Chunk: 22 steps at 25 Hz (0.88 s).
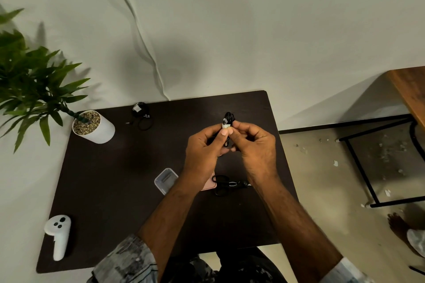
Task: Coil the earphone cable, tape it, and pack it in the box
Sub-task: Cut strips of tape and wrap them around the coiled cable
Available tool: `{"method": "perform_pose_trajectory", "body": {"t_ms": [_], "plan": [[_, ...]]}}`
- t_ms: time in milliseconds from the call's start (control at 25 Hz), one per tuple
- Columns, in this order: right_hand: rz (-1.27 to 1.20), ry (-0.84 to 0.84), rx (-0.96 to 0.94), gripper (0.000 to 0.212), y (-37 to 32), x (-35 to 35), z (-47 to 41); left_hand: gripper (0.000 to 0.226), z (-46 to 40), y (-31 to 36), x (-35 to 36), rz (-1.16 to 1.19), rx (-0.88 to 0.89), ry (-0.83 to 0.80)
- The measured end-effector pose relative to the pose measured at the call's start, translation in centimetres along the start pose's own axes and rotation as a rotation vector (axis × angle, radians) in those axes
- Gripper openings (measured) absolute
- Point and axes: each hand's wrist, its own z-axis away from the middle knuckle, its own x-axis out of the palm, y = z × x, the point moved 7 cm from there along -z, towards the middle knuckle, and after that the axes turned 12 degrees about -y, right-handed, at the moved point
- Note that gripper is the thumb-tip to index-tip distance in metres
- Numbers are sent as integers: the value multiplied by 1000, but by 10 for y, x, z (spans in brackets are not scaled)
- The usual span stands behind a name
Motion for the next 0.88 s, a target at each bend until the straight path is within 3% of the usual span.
{"method": "perform_pose_trajectory", "body": {"t_ms": [280, 400, 600, 680, 880], "plan": [[298, 39, -74, 13, -6, -4, -3, 18, -7, 11, -3, -360, 47, -86], [325, 29, -51, 13, -8, -4, -6, 21, -7, 13, -4, -490, 91, -35], [215, 77, -58, 17, -10, -8, -4, 17, -8, 10, -4, -293, 28, -30], [291, 82, -81, 11, -11, -6, -1, 18, -6, 7, -4, -228, -13, -5], [477, -17, -128, 21, -13, 3, 4, 18, -4, 1, -8, -157, -78, 18]]}}
